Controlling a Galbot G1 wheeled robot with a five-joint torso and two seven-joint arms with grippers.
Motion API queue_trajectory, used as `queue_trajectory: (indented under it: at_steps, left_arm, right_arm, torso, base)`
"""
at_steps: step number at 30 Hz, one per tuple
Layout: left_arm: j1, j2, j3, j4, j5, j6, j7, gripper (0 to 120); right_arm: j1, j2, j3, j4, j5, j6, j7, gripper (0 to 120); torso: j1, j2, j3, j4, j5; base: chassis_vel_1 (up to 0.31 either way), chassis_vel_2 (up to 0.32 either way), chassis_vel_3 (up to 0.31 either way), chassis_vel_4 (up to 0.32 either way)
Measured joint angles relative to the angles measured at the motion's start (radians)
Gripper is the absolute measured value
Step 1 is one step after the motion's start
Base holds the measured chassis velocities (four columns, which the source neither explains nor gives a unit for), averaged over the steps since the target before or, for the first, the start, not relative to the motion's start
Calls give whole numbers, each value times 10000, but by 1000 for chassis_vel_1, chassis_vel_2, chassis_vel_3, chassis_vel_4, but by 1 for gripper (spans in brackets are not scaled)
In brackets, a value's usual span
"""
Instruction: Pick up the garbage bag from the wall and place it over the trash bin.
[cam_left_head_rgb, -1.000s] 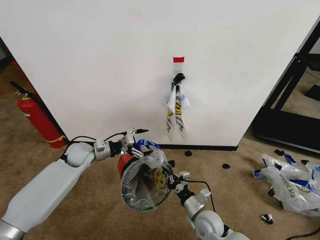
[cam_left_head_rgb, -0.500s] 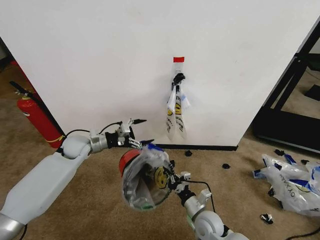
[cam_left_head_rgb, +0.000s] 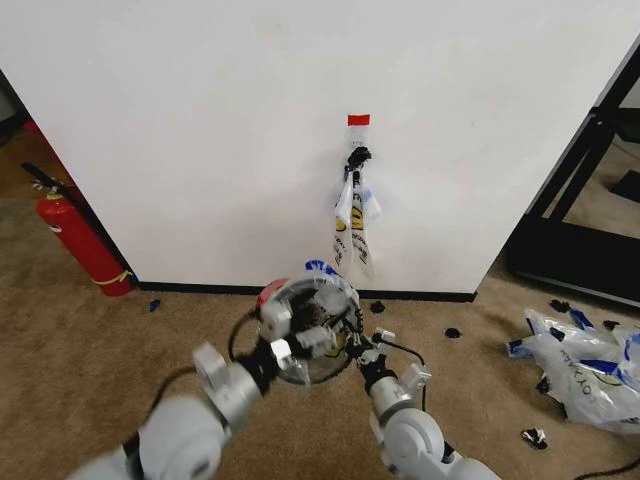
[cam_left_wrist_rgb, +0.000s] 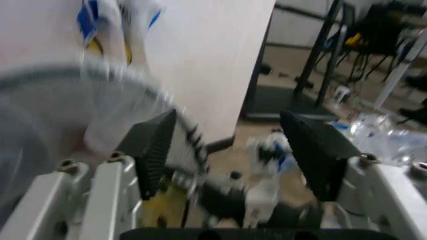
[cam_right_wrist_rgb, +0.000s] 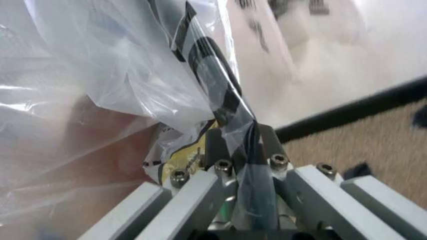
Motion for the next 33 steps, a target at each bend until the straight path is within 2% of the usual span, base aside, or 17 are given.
queue_trajectory:
  at_steps: [3,4,10,14,17,23,26,33]
  left_arm:
    - [-3,-182,16,334,534,316,4,50]
    - [-3,-182,16,334,534,316,4,50]
    - [-854,-460,147,1537,2060,1364,-224,23]
    - [-1151,-453,213,1936,2785,1685,-244,12]
    - [-1352,-391,306,2207,3474,2120,-351,0]
    - [-1606,-411,657,2530,4352,2400,-768,0]
    - [-1871,-500,1080,2754,4690,2609,-1300,0]
    - [-2309,-748,1630,3191,4813,2992,-2047,0]
  right_arm:
    - [16,-18,-23,26,-370,112,184,0]
    - [16,-18,-23,26,-370,112,184,0]
    - [49,-42,-161,-160,-1139,333,-136,0]
    - [69,-36,-232,-316,-1653,441,-352,0]
    - [108,-3,-285,-522,-2142,559,-516,0]
    - [206,142,-377,-748,-2510,619,-551,0]
    - [329,360,-509,-962,-2654,619,-439,0]
    - [558,1051,-826,-1666,-3381,616,274,0]
  torso:
    - [0,0,1,-1,-1]
    - [0,0,1,-1,-1]
    - [1,0,2,-2,-2]
    - [1,0,2,-2,-2]
    - [1,0,2,-1,-1]
    - [1,0,2,0,-2]
    - [2,0,3,-1,-3]
    - [2,0,3,0,-3]
  base:
    - [0,0,0,0]
    - [0,0,0,0]
    - [0,0,0,0]
    - [0,0,0,0]
    - [0,0,0,0]
    - [0,0,0,0]
    - [0,0,0,0]
    - [0,0,0,0]
